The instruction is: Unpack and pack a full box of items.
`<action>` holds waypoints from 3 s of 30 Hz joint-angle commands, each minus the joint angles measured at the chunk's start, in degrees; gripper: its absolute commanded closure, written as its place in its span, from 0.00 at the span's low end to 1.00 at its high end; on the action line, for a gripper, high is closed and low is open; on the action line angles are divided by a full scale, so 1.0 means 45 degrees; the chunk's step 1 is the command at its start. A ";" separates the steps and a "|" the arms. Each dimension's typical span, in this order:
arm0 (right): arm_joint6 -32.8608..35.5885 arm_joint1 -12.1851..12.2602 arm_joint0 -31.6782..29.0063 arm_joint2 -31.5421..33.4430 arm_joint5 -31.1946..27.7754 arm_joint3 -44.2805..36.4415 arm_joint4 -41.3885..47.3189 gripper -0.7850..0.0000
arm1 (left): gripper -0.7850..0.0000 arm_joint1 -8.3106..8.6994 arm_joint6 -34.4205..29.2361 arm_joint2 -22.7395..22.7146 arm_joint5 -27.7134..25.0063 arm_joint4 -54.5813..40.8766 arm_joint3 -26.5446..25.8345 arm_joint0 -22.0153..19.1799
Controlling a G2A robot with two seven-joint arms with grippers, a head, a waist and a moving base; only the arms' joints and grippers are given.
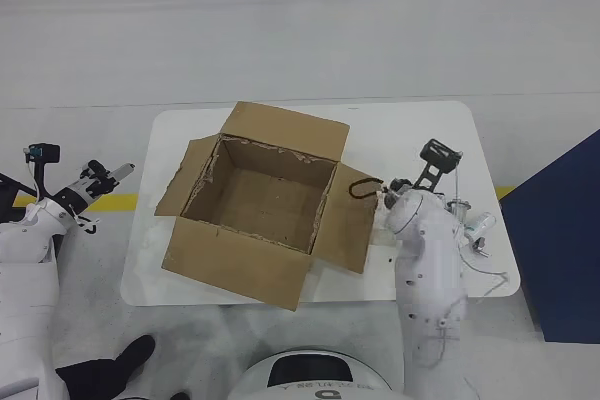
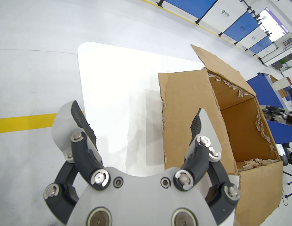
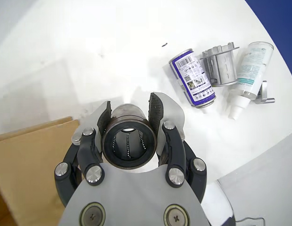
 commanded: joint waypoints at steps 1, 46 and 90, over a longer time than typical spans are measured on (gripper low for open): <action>-0.0529 -0.0039 -0.0345 -0.0050 0.0082 -0.0982 0.1098 1.00 | 0.00 0.0000 0.0000 0.0000 0.0000 0.0000 0.0000 0.0000; -0.2867 -0.1397 0.4765 -0.7828 0.3450 0.8155 0.0243 1.00 | 0.00 0.0000 0.0000 0.0000 0.0000 0.0000 0.0000 0.0000; -0.1981 0.0445 -0.1132 -0.2546 0.1976 -0.3814 0.1733 0.00 | 0.00 0.0000 0.0000 0.0000 0.0000 0.0000 0.0000 0.0000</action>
